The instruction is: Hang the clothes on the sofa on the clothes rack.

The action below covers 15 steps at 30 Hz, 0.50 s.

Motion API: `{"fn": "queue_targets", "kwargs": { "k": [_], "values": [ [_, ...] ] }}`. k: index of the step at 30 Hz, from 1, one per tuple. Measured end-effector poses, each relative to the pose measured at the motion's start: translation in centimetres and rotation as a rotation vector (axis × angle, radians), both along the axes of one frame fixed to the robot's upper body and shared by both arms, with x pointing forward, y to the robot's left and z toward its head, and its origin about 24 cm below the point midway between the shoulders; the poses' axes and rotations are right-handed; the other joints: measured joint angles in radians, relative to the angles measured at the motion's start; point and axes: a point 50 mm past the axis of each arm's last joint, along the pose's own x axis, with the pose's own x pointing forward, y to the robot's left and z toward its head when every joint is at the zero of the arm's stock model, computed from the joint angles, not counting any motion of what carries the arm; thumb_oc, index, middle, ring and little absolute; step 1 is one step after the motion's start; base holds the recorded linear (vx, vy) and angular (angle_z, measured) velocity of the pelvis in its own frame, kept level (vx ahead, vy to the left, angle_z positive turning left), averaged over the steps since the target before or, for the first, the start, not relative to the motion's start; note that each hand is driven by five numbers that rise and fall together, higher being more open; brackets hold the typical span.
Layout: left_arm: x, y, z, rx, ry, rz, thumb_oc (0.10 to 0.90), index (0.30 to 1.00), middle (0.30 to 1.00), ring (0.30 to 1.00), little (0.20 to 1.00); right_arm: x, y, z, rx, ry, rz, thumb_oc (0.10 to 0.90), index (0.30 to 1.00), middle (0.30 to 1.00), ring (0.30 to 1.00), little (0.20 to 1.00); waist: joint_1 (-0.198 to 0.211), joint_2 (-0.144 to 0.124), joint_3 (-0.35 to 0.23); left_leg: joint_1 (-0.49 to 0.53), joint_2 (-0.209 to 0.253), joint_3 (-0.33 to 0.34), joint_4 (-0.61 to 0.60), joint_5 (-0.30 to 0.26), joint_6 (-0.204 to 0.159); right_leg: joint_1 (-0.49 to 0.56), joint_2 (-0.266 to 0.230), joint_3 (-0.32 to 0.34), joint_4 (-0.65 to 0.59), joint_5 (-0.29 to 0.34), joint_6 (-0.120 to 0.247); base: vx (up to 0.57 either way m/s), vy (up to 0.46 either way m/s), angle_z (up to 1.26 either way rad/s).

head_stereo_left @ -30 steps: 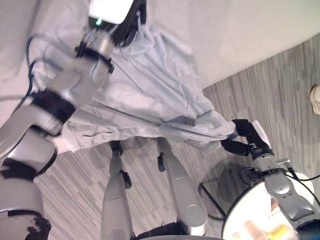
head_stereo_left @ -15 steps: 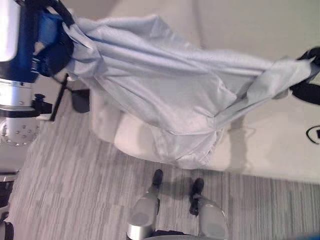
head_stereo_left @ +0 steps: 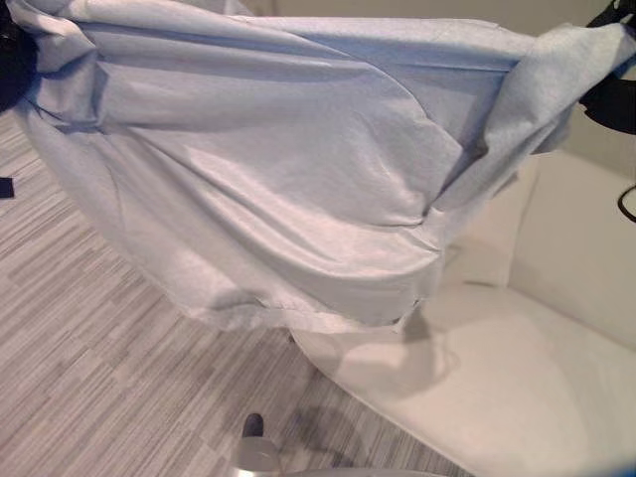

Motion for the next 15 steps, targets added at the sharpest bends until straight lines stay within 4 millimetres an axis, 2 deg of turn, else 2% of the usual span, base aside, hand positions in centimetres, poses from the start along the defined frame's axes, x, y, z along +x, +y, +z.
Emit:
{"fn": "queue_targets", "kwargs": {
  "k": [1,2,3,4,5,6,7,8,9,10,12,15],
  "values": [
    [0.8,-0.2,0.3,0.010,0.009,0.000,0.400,0.300,0.300,0.300,0.300,0.4,0.0,0.6,0.005,-0.013,-0.007,0.400,0.300,0.300,0.300,0.300,-0.003,-0.003,-0.002,-0.027,-0.025,-0.017,0.033,-0.005,0.012,0.006,-0.021,0.005,0.017,0.007,-0.009,0.10,0.466,0.80],
    [1.6,-0.6,0.6,0.016,0.014,-0.009,0.400,0.300,0.300,0.300,0.300,0.8,-0.2,0.9,0.011,-0.028,-0.023,0.400,0.300,0.300,0.300,0.300,-0.022,0.006,-0.007,-0.052,-0.043,-0.046,0.049,-0.002,0.025,0.015,-0.033,0.015,0.034,0.015,-0.018,0.14,0.333,1.17],
    [2.8,-1.3,0.9,0.012,0.027,-0.033,0.400,0.300,0.300,0.300,0.300,1.2,-0.6,1.3,-0.004,-0.018,-0.057,0.400,0.300,0.300,0.300,0.300,-0.040,0.021,-0.008,-0.062,-0.058,-0.081,0.044,0.007,0.054,-0.003,-0.044,0.056,0.092,0.018,-0.021,0.14,0.250,1.18],
    [4.0,-2.0,1.3,0.013,0.043,-0.045,0.400,0.300,0.300,0.300,0.300,2.0,-1.0,1.2,-0.015,0.006,-0.090,0.400,0.300,0.300,0.300,0.300,-0.050,0.040,-0.007,-0.060,-0.050,-0.115,0.025,0.023,0.070,-0.036,-0.007,0.140,0.152,-0.097,0.017,0.08,0.106,0.95],
    [4.6,-2.5,1.8,0.023,0.048,-0.046,0.400,0.300,0.300,0.300,0.300,2.5,-1.1,1.1,-0.036,0.035,-0.112,0.400,0.300,0.300,0.300,0.300,-0.051,0.048,-0.006,-0.059,-0.033,-0.134,0.006,0.044,0.064,-0.060,0.045,0.180,0.170,-0.147,0.027,0.15,0.150,0.73],
    [5.2,-3.0,2.4,0.039,0.051,-0.045,0.400,0.300,0.300,0.300,0.300,2.9,-1.2,0.9,-0.067,0.067,-0.134,0.400,0.300,0.300,0.300,0.300,-0.054,0.046,-0.006,-0.060,-0.031,-0.156,-0.014,0.063,0.061,-0.087,0.117,0.219,0.165,-0.189,0.013,0.09,0.083,0.53],
    [5.4,-3.3,2.4,0.018,0.046,-0.060,0.400,0.300,0.300,0.300,0.300,3.0,-1.0,0.9,-0.073,0.070,-0.126,0.400,0.300,0.300,0.300,0.300,-0.063,0.052,0.000,-0.058,-0.021,-0.184,-0.032,0.071,0.067,-0.120,0.223,0.249,0.159,-0.274,-0.010,0.22,0.182,0.66],
    [5.7,-3.5,2.2,-0.021,0.047,-0.078,0.400,0.300,0.300,0.300,0.300,3.0,-1.0,0.8,-0.076,0.078,-0.128,0.400,0.300,0.300,0.300,0.300,-0.079,0.064,0.009,-0.060,-0.009,-0.205,-0.043,0.096,0.057,-0.130,0.322,0.319,0.133,-0.295,-0.108,0.16,0.123,0.71],
    [5.9,-3.3,1.3,-0.020,0.083,-0.073,0.400,0.300,0.300,0.300,0.300,3.0,-1.1,0.7,-0.078,0.085,-0.132,0.400,0.300,0.300,0.300,0.300,-0.098,0.074,0.009,-0.059,-0.017,-0.222,-0.058,0.105,0.055,-0.106,0.356,0.328,0.110,-0.290,-0.132,0.16,0.124,0.83],
    [6.2,-3.6,0.8,-0.021,0.111,-0.082,0.400,0.300,0.300,0.300,0.300,3.0,-1.5,0.6,-0.080,0.094,-0.152,0.400,0.300,0.300,0.300,0.300,-0.117,0.079,0.012,-0.065,-0.020,-0.235,-0.052,0.103,0.062,-0.088,0.388,0.386,0.080,-0.291,-0.135,0.14,0.077,0.68],
    [7.0,-4.6,-0.1,-0.039,0.137,-0.126,0.400,0.300,0.300,0.300,0.300,3.0,-2.4,0.7,-0.067,0.100,-0.191,0.400,0.300,0.300,0.300,0.300,-0.118,0.084,0.012,-0.062,-0.024,-0.245,-0.055,0.097,0.059,-0.086,0.384,0.378,0.086,-0.294,-0.142,0.13,0.064,0.31],
    [8.0,-5.6,-1.6,-0.011,0.216,-0.142,0.400,0.300,0.300,0.300,0.300,4.0,-2.6,1.5,-0.081,0.112,-0.241,0.400,0.300,0.300,0.300,0.300,-0.115,0.078,0.017,-0.099,-0.055,-0.214,0.047,0.079,0.027,-0.121,0.354,0.395,0.167,-0.332,-0.146,0.07,0.090,-0.05]
  ]
}}
